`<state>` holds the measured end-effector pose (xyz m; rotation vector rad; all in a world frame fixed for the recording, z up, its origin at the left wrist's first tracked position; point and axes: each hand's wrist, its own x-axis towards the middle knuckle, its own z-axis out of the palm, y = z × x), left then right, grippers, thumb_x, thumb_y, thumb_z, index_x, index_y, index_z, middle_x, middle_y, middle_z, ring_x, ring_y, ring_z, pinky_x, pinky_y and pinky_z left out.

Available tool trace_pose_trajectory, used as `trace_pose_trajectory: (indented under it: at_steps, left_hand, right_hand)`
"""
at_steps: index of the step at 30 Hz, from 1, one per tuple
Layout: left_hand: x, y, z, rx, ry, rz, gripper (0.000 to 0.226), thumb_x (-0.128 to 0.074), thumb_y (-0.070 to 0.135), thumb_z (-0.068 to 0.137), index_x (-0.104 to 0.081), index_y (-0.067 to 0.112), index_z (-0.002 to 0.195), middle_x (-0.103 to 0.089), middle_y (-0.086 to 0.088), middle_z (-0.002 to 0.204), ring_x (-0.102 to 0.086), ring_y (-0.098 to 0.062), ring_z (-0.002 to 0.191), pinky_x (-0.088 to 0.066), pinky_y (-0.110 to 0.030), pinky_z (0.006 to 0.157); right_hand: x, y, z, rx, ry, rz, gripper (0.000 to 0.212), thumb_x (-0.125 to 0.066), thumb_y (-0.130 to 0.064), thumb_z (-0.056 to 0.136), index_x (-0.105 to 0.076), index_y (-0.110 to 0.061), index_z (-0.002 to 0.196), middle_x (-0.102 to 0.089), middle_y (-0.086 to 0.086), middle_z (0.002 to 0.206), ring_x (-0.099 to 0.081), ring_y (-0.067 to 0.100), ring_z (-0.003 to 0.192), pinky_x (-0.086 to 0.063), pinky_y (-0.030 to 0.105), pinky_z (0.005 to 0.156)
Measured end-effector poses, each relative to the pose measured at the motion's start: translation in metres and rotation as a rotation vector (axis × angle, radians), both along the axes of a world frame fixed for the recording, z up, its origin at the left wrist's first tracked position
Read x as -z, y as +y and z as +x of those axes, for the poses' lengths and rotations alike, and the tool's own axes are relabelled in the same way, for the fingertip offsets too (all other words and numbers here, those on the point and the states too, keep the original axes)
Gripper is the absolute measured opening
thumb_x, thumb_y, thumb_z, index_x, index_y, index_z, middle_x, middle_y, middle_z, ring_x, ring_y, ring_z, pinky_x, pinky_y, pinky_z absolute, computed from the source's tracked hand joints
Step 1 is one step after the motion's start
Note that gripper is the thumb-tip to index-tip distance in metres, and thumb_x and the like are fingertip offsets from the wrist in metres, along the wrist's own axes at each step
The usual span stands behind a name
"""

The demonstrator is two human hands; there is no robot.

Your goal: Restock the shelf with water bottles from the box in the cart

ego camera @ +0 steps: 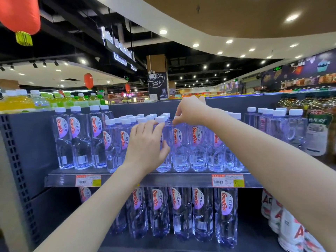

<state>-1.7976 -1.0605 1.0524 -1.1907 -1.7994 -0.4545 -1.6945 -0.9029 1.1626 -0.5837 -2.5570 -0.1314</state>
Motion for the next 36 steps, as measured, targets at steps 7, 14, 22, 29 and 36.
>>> trace_pose_trajectory:
  at_steps: [7,14,22,29,36]
  left_hand:
    - [-0.008,-0.006,-0.009,0.075,0.072,-0.011,0.052,-0.048,0.036,0.086,-0.068,0.009,0.125,-0.063,-0.008,0.117,-0.059,-0.033,0.107,-0.044,-0.045,0.099]
    - [-0.007,0.006,-0.007,0.092,0.047,-0.049,0.054,-0.048,0.038,0.086,-0.067,0.008,0.126,-0.064,-0.01,0.116,-0.058,-0.035,0.105,-0.042,-0.045,0.099]
    - [-0.008,0.032,0.018,0.206,0.029,-0.097,0.069,-0.051,0.039,0.086,-0.054,0.003,0.144,-0.049,-0.021,0.152,-0.043,-0.039,0.143,-0.032,-0.048,0.119]
    - [-0.022,0.054,0.041,0.189,-0.054,-0.184,0.075,-0.05,0.042,0.092,-0.038,0.003,0.156,-0.037,-0.018,0.163,-0.029,-0.034,0.153,-0.022,-0.047,0.126]
    - [-0.022,0.06,0.089,0.142,-0.11,-0.252,0.078,-0.048,0.045,0.099,-0.023,0.006,0.162,-0.019,-0.013,0.17,-0.01,-0.029,0.159,-0.008,-0.041,0.128]
  right_hand:
    - [-0.004,-0.005,0.005,-0.042,0.03,-0.124,0.026,-0.077,-0.038,0.089,-0.082,-0.018,0.105,-0.077,-0.006,0.114,-0.065,0.022,0.103,-0.048,0.044,0.101]
    - [-0.003,0.005,0.019,0.001,0.048,-0.162,0.024,-0.07,-0.043,0.093,-0.069,-0.031,0.072,-0.064,-0.022,0.066,-0.057,0.017,0.075,-0.043,0.035,0.077]
    - [0.015,0.004,0.066,0.1,0.077,-0.182,0.048,-0.063,-0.041,0.098,-0.061,-0.025,0.143,-0.067,-0.003,0.134,-0.06,0.023,0.118,-0.04,0.032,0.102]
    - [0.037,0.021,0.087,0.204,0.031,-0.128,0.062,-0.055,-0.038,0.101,-0.04,-0.014,0.156,-0.045,0.008,0.159,-0.04,0.032,0.146,-0.035,0.047,0.118]
    - [0.051,0.015,0.125,0.132,0.064,-0.018,0.052,-0.056,-0.032,0.099,-0.042,-0.005,0.141,-0.048,0.013,0.145,-0.039,0.033,0.137,-0.031,0.043,0.113]
